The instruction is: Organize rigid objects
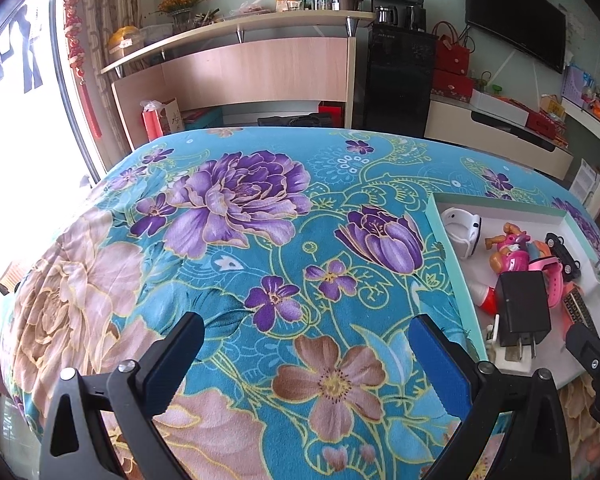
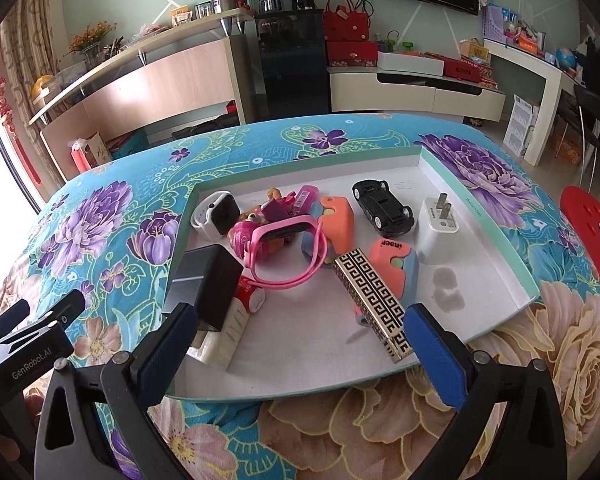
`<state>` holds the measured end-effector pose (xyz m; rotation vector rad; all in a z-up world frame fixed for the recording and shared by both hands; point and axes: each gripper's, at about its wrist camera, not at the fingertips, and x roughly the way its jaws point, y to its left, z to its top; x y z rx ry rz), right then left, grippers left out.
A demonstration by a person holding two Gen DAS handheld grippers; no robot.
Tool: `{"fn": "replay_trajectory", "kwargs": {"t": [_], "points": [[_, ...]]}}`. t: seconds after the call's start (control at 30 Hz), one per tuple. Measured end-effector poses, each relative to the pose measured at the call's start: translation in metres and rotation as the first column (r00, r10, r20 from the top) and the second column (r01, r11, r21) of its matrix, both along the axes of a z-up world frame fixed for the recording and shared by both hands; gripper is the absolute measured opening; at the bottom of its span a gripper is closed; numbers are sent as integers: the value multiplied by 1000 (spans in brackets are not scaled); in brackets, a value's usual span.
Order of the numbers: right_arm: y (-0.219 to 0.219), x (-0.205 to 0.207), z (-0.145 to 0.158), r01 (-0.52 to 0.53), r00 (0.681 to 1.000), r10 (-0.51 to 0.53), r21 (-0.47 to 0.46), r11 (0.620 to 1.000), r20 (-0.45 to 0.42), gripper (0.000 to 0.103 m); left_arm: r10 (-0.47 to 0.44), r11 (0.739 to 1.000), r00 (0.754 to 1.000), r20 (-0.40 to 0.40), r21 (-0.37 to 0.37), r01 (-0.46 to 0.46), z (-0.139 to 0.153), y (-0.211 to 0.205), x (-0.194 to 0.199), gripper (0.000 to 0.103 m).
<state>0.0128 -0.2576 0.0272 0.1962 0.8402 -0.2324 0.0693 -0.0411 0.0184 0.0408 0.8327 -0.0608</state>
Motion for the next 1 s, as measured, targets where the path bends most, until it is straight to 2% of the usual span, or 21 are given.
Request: {"fn": "replay_trajectory", "kwargs": {"t": [0.17, 0.43, 1.0], "points": [[2, -12, 2, 6, 1000, -6, 1, 1000, -6, 103, -19, 1000, 1000, 15, 7, 19, 3, 2, -15, 103], [11, -29, 2, -15, 999, 14, -12, 1000, -43, 103, -66, 998, 998, -19, 17, 67, 1, 8, -38, 103], [28, -57, 6, -52, 996, 49, -33, 998, -69, 103, -60, 997, 998, -30, 54, 62, 7, 28, -73, 103]]}}
